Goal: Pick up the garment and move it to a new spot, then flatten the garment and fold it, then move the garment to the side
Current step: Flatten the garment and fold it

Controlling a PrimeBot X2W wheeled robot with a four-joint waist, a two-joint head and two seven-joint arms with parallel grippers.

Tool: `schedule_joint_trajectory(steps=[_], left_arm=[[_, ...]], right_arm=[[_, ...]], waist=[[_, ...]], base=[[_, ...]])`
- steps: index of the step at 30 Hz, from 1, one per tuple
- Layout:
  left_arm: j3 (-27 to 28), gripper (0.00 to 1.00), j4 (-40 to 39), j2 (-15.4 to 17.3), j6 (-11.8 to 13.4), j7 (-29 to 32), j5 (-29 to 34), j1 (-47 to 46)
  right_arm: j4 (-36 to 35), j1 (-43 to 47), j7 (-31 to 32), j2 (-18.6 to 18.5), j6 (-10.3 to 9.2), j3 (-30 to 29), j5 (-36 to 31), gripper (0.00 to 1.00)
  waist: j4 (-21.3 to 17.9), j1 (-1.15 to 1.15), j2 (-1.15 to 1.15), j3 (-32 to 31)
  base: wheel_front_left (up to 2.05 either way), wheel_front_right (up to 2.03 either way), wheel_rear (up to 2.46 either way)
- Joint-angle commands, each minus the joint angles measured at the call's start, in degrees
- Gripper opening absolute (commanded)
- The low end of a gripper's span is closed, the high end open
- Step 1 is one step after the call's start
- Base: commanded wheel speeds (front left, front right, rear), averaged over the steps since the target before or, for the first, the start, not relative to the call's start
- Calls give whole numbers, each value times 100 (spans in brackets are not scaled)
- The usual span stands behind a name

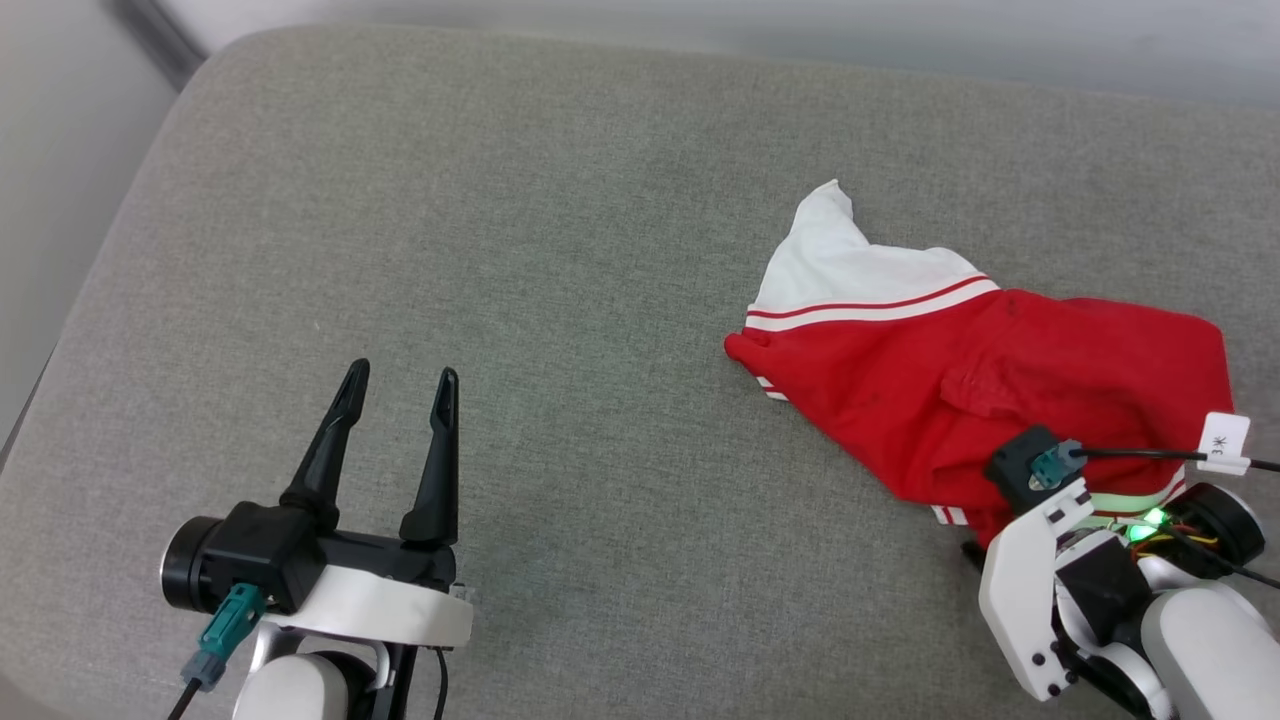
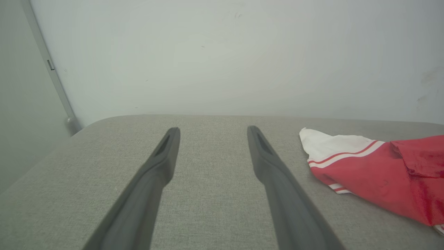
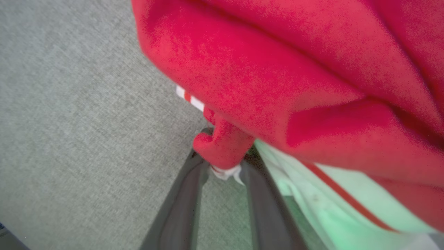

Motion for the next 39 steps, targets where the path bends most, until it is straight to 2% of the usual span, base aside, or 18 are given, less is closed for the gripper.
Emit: schedule_joint_trajectory(steps=[1, 4, 12, 17, 21, 23, 25, 30, 37, 39], left_arm=[[-2, 100, 20, 19, -6, -13, -38, -17], [-4, 100, 66, 49, -6, -13, -41, 15], [-18, 100, 139, 95, -7, -13, -71, 158], [-18, 100, 154, 91, -7, -13, -66, 242], [-72, 100, 201, 88, -7, -13, -77, 260], [-63, 100, 214, 99, -7, -13, -76, 258], [-32, 100, 224, 110, -7, -13, -74, 246], [95, 100, 213, 108, -7, -13, 19, 268], [126, 100, 188, 130, -7, -13, 35, 233], [-1, 100, 240, 241, -7, -13, 130, 176]], right_arm=[[507, 326, 135, -73, -2, 256, 58, 0], [430, 385, 184, -413, -1, 538, 201, 0], [-6, 431, 356, -1770, -5, 997, 407, 0], [-30, 388, 195, -2176, -3, 976, 525, 0], [178, 431, -126, -2078, -3, 957, 471, 0], [284, 290, -535, -1963, -5, 788, 254, 100], [390, 336, -822, -1726, -2, 668, 215, 100], [253, 339, -1682, -1407, -3, 172, 175, 100], [-189, 694, -3347, -500, -3, -1283, 811, 100], [-354, 812, -3848, -212, -2, -1615, 875, 100]], waist=[[-58, 1, 0, -64], [-191, 1, 0, -223], [-571, 1, 0, -662], [-746, 1, 0, -787], [-857, 1, 0, -825], [-930, 1, 0, -842], [-1017, 1, 0, -872], [-1275, 1, 0, -944], [-1646, 1, 0, -953], [-1735, 1, 0, -923]], base=[[0, 0, 0], [0, 0, 0], [0, 0, 0], [0, 0, 0], [0, 0, 0], [0, 0, 0], [0, 0, 0], [0, 0, 0], [0, 0, 0], [0, 0, 0]])
